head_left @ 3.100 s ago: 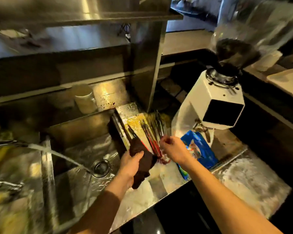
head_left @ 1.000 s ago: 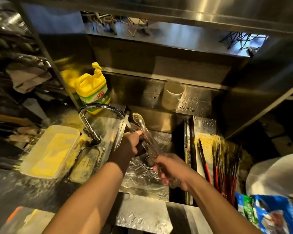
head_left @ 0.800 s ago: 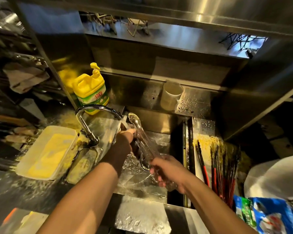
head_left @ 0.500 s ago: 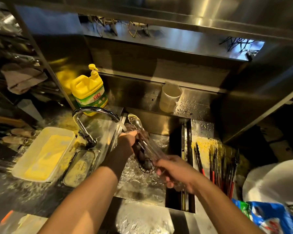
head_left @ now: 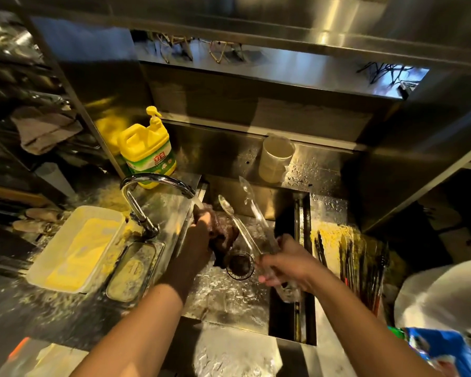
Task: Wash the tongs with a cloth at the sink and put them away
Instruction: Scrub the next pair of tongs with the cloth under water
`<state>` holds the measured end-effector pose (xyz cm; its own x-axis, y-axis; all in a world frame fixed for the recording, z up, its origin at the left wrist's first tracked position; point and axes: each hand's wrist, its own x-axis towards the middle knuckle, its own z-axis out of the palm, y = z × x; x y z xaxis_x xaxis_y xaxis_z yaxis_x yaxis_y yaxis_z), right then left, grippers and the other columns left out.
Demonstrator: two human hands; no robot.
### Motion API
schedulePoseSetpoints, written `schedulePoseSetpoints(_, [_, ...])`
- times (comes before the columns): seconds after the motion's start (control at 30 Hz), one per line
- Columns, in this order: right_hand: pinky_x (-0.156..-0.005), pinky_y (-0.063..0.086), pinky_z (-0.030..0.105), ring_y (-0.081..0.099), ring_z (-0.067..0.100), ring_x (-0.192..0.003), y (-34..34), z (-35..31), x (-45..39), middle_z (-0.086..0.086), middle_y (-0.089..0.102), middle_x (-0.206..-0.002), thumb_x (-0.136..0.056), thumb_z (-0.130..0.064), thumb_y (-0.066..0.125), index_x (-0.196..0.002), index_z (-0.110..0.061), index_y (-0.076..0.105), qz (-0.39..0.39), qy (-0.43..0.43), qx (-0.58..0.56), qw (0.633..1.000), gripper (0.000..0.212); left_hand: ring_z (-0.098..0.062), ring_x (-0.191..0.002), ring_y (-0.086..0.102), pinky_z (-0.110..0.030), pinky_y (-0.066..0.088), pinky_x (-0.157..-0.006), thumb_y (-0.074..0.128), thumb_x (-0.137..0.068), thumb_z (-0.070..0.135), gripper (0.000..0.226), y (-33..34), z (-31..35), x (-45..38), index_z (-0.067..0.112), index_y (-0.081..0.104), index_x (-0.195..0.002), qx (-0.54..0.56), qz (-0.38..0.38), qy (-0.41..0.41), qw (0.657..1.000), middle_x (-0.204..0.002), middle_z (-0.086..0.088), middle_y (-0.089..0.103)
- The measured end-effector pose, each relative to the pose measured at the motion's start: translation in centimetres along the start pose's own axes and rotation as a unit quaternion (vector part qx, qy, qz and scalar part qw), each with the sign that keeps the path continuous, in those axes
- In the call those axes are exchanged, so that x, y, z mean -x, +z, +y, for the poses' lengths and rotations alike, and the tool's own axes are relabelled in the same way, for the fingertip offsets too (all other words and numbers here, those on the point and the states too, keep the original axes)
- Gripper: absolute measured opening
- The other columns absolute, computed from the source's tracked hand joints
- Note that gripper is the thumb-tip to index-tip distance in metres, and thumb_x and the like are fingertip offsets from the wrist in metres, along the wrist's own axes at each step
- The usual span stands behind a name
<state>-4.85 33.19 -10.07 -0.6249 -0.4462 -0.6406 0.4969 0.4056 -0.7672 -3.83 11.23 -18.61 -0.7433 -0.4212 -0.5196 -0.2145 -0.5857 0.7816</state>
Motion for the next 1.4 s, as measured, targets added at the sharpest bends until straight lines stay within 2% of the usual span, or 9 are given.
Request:
schedulePoseSetpoints(0.17, [-0.059, 0.057, 0.036, 0.066, 0.018, -0.058, 1.7, -0.3, -1.0, 0.016, 0.069, -0.100, -0.086, -0.001, 0.066, -0.129, -0.022, 0.047, 0.038, 0.014, 0.063, 0.997, 0.051, -0.023, -0.085, 0.072, -0.044, 0.056, -0.086, 0.053, -0.093, 0.042, 0.035, -0.4, -0.7, 0.8, 0.014, 0.062, -0.111, 0.087, -0.083, -0.010, 0.993, -0.091, -0.007, 0.075])
schedulePoseSetpoints(0.33, [-0.055, 0.053, 0.033, 0.063, 0.021, -0.060, 3.1, -1.0, -0.8, 0.014, 0.071, -0.095, -0.081, 0.004, 0.066, -0.133, -0.014, 0.051, 0.019, 0.046, 0.091, 0.995, 0.058, -0.019, -0.054, 0.073, -0.026, 0.054, -0.044, 0.059, -0.095, 0.035, 0.032, 1.0, -0.4, 0.8, 0.009, 0.073, -0.082, -0.019, 0.028, -0.081, 0.996, -0.071, -0.007, 0.075])
schedulePoseSetpoints(0.47, [-0.053, 0.051, 0.032, 0.060, 0.025, -0.061, 3.6, -0.9, 0.4, 0.011, 0.071, -0.069, -0.077, 0.004, 0.068, -0.102, -0.008, 0.068, -0.023, 0.040, 0.082, 0.996, 0.028, -0.023, -0.056, 0.066, -0.028, 0.055, -0.055, 0.059, -0.095, 0.012, 0.014, 1.6, 0.8, -0.4, 0.004, 0.062, -0.083, -0.035, 0.055, -0.069, 0.995, -0.074, -0.013, 0.062])
schedulePoseSetpoints(0.7, [-0.047, 0.050, 0.026, 0.065, 0.016, -0.057, 4.3, -0.9, 0.3, 0.012, 0.074, -0.081, -0.081, 0.008, 0.061, -0.112, -0.007, 0.063, 0.007, 0.050, 0.033, 0.998, 0.034, -0.025, -0.057, 0.068, -0.036, 0.060, -0.055, 0.066, -0.089, 0.008, 0.005, 2.1, 0.3, -2.0, 0.008, 0.061, -0.090, -0.096, 0.085, -0.118, 0.985, -0.072, -0.012, 0.066])
schedulePoseSetpoints(0.83, [-0.043, 0.045, 0.026, 0.061, 0.017, -0.049, 5.2, -0.2, 0.5, 0.012, 0.068, -0.070, -0.078, 0.007, 0.060, -0.103, 0.003, 0.064, 0.010, 0.057, 0.038, 0.998, 0.026, -0.018, -0.045, 0.061, -0.020, 0.047, -0.037, 0.071, -0.085, 0.010, 0.011, 1.3, 0.5, -3.0, 0.006, 0.061, -0.082, -0.117, 0.128, -0.084, 0.981, -0.070, -0.009, 0.064])
schedulePoseSetpoints(1.0, [-0.045, 0.047, 0.028, 0.060, 0.018, -0.052, 5.0, -1.0, -0.1, 0.015, 0.068, -0.076, -0.079, 0.008, 0.059, -0.092, -0.008, 0.062, 0.018, 0.039, 0.052, 0.998, 0.020, -0.027, -0.057, 0.069, -0.036, 0.058, -0.059, 0.063, -0.091, 0.010, 0.007, 1.8, -1.0, -2.2, 0.005, 0.065, -0.086, -0.060, 0.062, -0.128, 0.988, -0.077, -0.014, 0.068])
schedulePoseSetpoints(1.1, [-0.046, 0.048, 0.028, 0.059, 0.016, -0.048, 5.2, -0.9, 0.1, 0.012, 0.066, -0.071, -0.079, 0.009, 0.059, -0.089, -0.016, 0.057, 0.017, 0.047, 0.056, 0.997, 0.027, -0.039, -0.085, 0.071, -0.048, 0.058, -0.080, 0.062, -0.092, 0.008, 0.022, 1.5, -0.7, -2.7, -0.006, 0.064, -0.108, -0.053, 0.063, -0.097, 0.992, -0.101, -0.027, 0.068])
schedulePoseSetpoints(1.23, [-0.047, 0.049, 0.028, 0.058, 0.017, -0.047, 3.9, -0.8, 1.0, 0.011, 0.064, -0.065, -0.079, 0.007, 0.061, -0.111, -0.008, 0.063, 0.010, 0.068, 0.085, 0.994, 0.036, -0.030, -0.069, 0.065, -0.038, 0.055, -0.064, 0.067, -0.089, 0.012, 0.031, 1.2, -0.5, -3.3, -0.009, 0.063, -0.112, -0.102, 0.088, -0.085, 0.987, -0.084, -0.022, 0.065])
schedulePoseSetpoints(1.4, [-0.050, 0.048, 0.030, 0.055, 0.019, -0.053, 2.3, 0.0, 3.8, 0.025, 0.062, -0.086, -0.082, 0.006, 0.060, -0.129, 0.005, 0.054, 0.009, 0.094, 0.174, 0.980, 0.047, -0.040, -0.106, 0.065, -0.045, 0.054, -0.092, 0.072, -0.088, 0.026, 0.056, -0.3, -2.3, -3.8, -0.008, 0.056, -0.130, -0.208, 0.123, -0.110, 0.964, -0.129, -0.029, 0.062])
